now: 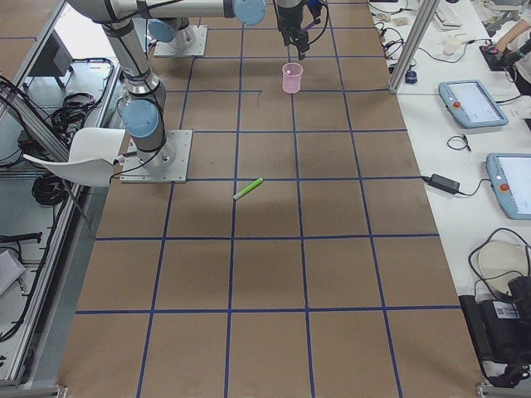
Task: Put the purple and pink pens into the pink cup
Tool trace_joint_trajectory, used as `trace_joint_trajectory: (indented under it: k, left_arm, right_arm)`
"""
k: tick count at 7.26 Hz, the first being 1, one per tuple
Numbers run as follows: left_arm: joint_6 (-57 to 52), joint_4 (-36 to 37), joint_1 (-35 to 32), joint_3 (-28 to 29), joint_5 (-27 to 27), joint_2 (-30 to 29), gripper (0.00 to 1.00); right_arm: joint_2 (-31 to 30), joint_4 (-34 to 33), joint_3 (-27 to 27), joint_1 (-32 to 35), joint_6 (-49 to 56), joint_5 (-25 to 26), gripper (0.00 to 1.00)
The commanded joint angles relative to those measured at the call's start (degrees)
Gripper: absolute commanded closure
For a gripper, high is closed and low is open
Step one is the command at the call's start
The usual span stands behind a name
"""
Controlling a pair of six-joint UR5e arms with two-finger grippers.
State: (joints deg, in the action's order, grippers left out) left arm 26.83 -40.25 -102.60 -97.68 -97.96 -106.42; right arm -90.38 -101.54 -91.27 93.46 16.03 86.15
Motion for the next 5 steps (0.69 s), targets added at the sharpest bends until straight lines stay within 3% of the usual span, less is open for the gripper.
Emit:
trace_joint_trajectory:
  k: [1, 3, 5]
  left_arm:
    - [4.4, 4.5, -4.3, -0.8, -1.5, -1.4, 1.0]
    - [6.7, 8.2, -5.8, -0.9, -1.6, -3.3, 1.0]
    - [6.8, 13.9, -7.7, -1.5, -6.2, -4.9, 1.0]
  right_arm:
    - [0.0, 3.8, 1.6, -0.1, -13.7, -0.8, 0.0]
    - [0.1, 5.9, 2.4, -0.2, -14.8, -0.7, 0.0]
    - [0.1, 6.0, 2.1, -0.2, -13.9, -0.7, 0.0]
